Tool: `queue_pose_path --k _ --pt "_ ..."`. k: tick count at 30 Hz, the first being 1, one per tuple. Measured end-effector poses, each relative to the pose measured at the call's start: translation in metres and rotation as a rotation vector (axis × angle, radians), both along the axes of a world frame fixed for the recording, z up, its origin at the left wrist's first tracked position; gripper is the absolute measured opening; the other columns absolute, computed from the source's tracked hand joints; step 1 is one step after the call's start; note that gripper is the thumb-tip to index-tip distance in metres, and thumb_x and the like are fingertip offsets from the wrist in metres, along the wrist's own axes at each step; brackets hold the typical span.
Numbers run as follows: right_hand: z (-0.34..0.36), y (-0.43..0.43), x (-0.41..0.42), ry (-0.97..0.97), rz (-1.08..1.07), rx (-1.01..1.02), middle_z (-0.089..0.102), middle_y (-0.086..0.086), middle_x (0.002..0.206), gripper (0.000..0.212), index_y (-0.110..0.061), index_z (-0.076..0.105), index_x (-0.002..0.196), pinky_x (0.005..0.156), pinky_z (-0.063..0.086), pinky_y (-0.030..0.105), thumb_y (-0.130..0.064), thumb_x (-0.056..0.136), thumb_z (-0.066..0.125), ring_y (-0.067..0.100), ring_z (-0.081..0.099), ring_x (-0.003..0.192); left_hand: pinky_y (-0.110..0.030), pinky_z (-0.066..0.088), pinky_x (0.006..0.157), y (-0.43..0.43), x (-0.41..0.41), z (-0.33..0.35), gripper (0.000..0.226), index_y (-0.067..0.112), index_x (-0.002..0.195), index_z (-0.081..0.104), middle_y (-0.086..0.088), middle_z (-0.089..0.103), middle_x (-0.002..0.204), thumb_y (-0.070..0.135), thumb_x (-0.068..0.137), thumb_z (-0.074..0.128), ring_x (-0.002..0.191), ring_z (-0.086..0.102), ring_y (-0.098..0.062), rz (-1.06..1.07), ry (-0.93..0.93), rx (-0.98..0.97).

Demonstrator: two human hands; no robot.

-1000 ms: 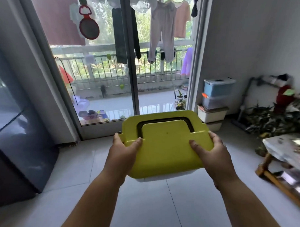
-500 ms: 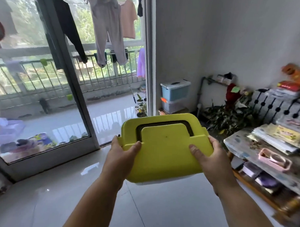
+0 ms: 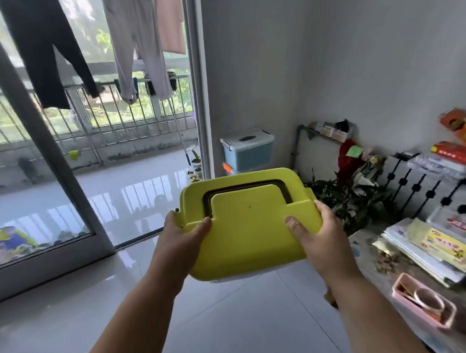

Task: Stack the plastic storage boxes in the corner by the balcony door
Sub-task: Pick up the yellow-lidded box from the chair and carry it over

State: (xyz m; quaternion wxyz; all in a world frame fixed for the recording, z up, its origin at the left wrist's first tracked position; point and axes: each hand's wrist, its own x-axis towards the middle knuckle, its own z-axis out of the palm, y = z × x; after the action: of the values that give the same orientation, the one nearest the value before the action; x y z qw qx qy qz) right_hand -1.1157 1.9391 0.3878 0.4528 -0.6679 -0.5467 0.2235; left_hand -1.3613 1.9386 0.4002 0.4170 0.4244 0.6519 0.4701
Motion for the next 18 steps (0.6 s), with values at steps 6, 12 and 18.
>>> queue_pose_path --k 6,12,18 --pt "-0.012 0.105 0.033 0.002 0.057 -0.051 0.047 0.011 0.140 0.099 -0.017 0.030 0.150 0.096 0.047 0.040 -0.067 0.067 0.054 0.027 0.051 0.121 -0.036 0.055 0.067 0.106 0.035 -0.016 0.067 0.019 0.138 0.043 -0.004 0.062 0.110 0.042 0.082 0.073 0.090 0.063 -0.022 0.029 0.006 -0.041" --pt "-0.032 0.248 0.062 0.005 0.015 -0.050 0.045 0.009 0.142 0.089 -0.019 0.028 0.151 0.090 0.045 0.031 -0.059 0.077 0.061 0.019 0.050 0.115 -0.034 0.053 0.066 0.254 0.062 -0.033 0.055 0.024 0.126 0.046 0.001 0.061 0.104 0.040 0.081 0.074 0.089 0.063 -0.019 -0.012 -0.026 -0.044" --pt "-0.031 0.383 0.099 0.020 -0.054 -0.097 0.048 0.008 0.139 0.086 -0.020 0.029 0.149 0.083 0.047 0.029 -0.056 0.079 0.062 0.025 0.054 0.116 -0.046 0.054 0.085 0.409 0.099 -0.029 0.063 0.020 0.132 0.046 -0.008 0.061 0.119 0.042 0.080 0.074 0.100 0.062 -0.029 -0.087 -0.009 -0.091"
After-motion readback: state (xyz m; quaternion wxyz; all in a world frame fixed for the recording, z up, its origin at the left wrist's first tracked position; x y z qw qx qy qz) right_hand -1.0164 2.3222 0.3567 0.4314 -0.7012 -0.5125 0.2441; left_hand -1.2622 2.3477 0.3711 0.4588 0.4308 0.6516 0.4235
